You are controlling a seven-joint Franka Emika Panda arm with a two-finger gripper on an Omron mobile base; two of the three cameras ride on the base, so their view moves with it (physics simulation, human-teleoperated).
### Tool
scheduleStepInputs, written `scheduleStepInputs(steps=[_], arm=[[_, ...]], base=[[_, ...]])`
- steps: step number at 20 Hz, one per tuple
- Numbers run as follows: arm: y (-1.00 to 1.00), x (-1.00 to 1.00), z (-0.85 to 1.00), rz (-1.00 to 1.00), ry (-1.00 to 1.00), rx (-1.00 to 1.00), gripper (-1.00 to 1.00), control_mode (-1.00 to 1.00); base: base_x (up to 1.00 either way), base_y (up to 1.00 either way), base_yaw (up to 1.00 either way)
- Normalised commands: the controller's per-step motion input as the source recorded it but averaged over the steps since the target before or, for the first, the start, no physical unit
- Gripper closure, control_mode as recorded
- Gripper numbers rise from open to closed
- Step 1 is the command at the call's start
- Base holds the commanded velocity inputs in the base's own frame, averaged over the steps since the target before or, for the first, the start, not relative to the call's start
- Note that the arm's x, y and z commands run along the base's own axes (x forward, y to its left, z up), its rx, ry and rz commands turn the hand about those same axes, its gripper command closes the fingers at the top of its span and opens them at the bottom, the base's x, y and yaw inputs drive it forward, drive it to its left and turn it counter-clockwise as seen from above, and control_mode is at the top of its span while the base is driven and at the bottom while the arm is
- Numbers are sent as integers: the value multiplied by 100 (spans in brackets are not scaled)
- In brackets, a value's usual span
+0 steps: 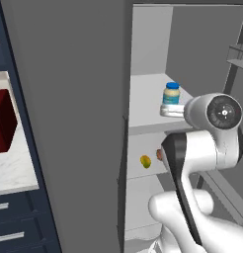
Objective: Place the mustard and mayonnaise from the counter to the top shelf of the fridge. If the existing items in the fridge are on the top shelf, move them to other shelves.
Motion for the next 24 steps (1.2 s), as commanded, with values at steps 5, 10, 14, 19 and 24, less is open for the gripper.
scheduleStepInputs(steps=[5,10,14,19,24], arm=[[0,-40,0,0,13,0,-100,-100],[0,-11,0,0,0,0,-100,-100],[0,0,0,0,0,0,-100,100],[0,0,0,0,0,0,-100,100],[0,0,0,0,0,0,-100,100]], base=[[0,0,0],[0,0,0],[-100,4,6],[-56,73,14],[0,100,7]])
